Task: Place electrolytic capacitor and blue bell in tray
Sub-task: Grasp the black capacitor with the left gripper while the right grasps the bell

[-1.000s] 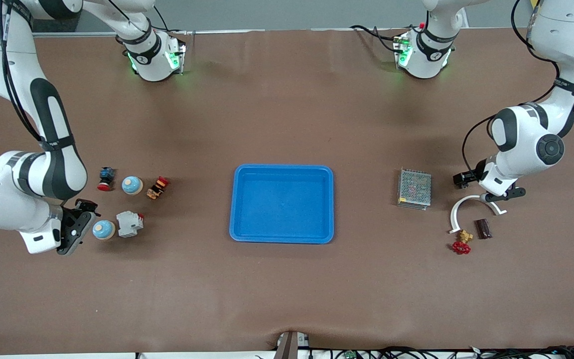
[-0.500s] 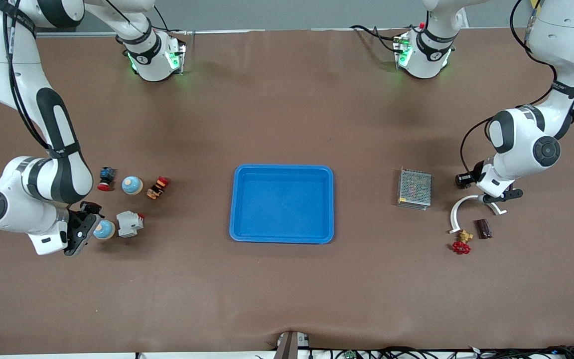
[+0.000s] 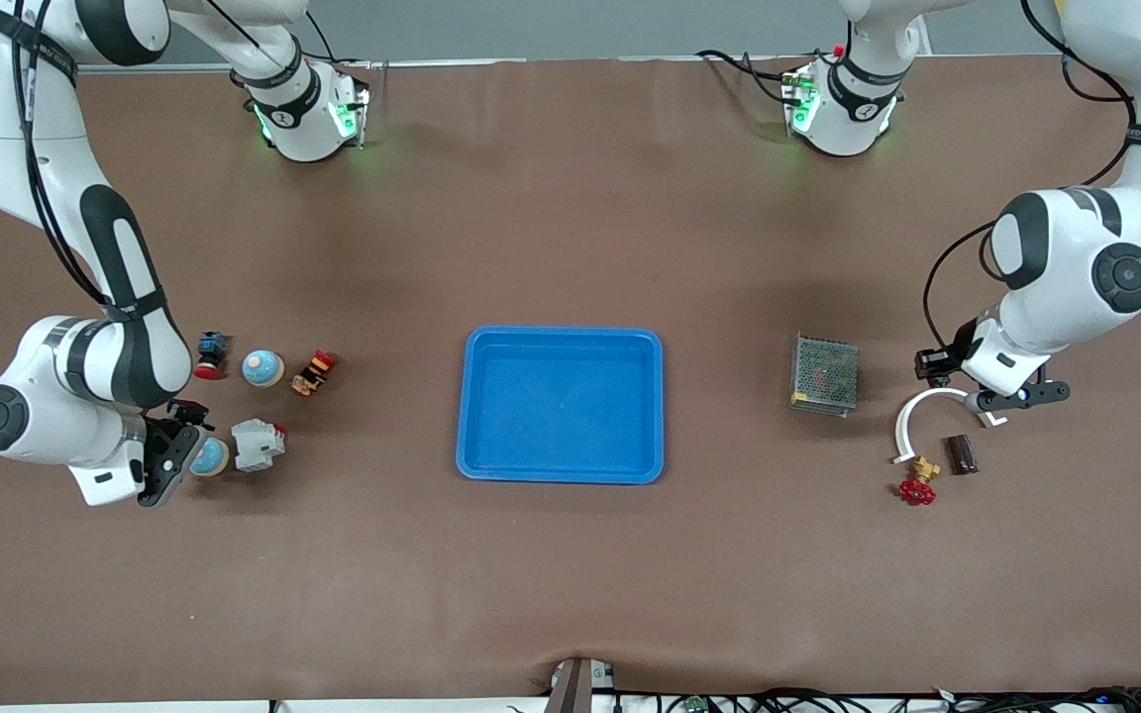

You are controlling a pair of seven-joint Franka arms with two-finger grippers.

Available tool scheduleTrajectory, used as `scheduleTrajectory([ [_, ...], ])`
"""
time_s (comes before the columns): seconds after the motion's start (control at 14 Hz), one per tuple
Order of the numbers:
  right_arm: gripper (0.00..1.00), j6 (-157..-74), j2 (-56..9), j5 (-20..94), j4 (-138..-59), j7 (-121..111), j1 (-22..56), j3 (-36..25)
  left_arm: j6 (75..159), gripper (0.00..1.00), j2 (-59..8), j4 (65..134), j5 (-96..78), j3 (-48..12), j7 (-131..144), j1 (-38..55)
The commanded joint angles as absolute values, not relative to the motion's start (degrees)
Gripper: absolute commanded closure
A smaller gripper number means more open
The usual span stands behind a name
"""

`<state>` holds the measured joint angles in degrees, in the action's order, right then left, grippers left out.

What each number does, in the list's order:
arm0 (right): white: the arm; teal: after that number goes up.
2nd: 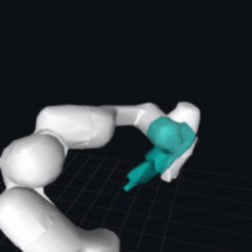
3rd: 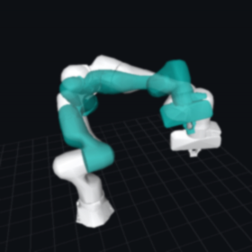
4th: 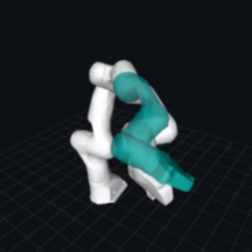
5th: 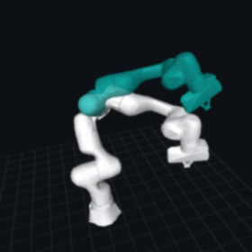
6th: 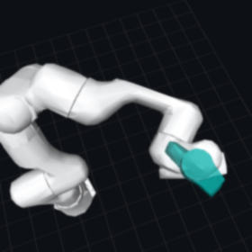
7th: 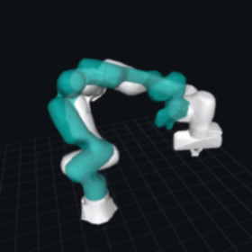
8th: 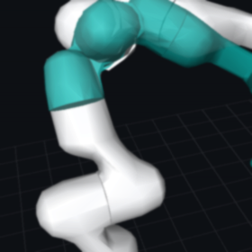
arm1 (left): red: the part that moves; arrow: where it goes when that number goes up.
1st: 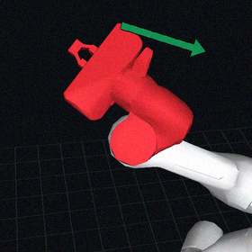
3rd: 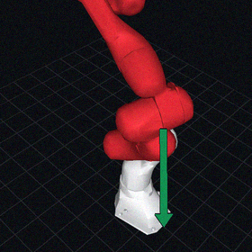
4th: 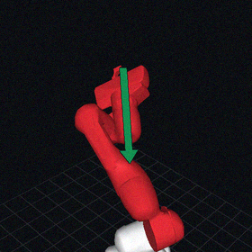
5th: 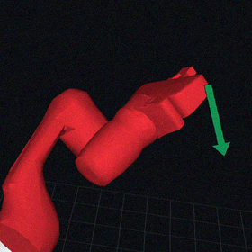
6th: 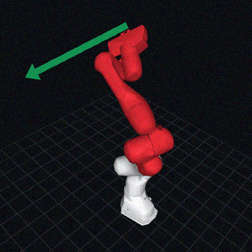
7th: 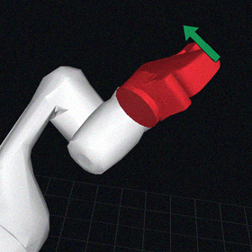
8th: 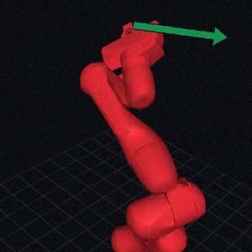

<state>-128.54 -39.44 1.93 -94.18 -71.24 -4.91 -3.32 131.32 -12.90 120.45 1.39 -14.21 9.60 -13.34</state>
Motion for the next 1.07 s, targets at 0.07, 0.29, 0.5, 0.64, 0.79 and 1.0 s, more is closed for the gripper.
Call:
scheduleTrajectory([
  [0.07,0.00,-128.76,-40.25,2.20,-93.87,-71.89,-5.98,-2.55,126.21,1.00,-14.24,113.74,2.11,-20.11,19.92,-11.18],
  [0.29,0.00,-129.98,-40.52,2.29,-95.09,-71.89,-5.98,-2.55,126.21,1.00,-14.59,112.76,2.20,-20.65,26.88,-5.12],
  [0.5,0.00,-131.13,-40.60,2.37,-96.06,-71.89,-5.98,-2.46,126.12,1.00,-15.21,113.02,2.20,-20.65,33.55,-0.46],
  [0.64,0.00,-131.31,-40.78,2.37,-95.98,-71.89,-5.98,-2.46,125.33,1.00,-15.38,112.94,2.20,-20.74,38.99,2.71],
  [0.79,0.00,-132.10,-41.22,2.37,-96.06,-71.98,-6.06,-2.46,125.33,1.00,-16.95,111.72,2.11,-20.66,44.71,5.78],
  [1.0,0.00,-132.27,-41.57,2.37,-96.06,-71.98,-6.24,-2.46,125.33,1.00,-22.13,106.11,2.02,-20.74,55.94,10.79],
])
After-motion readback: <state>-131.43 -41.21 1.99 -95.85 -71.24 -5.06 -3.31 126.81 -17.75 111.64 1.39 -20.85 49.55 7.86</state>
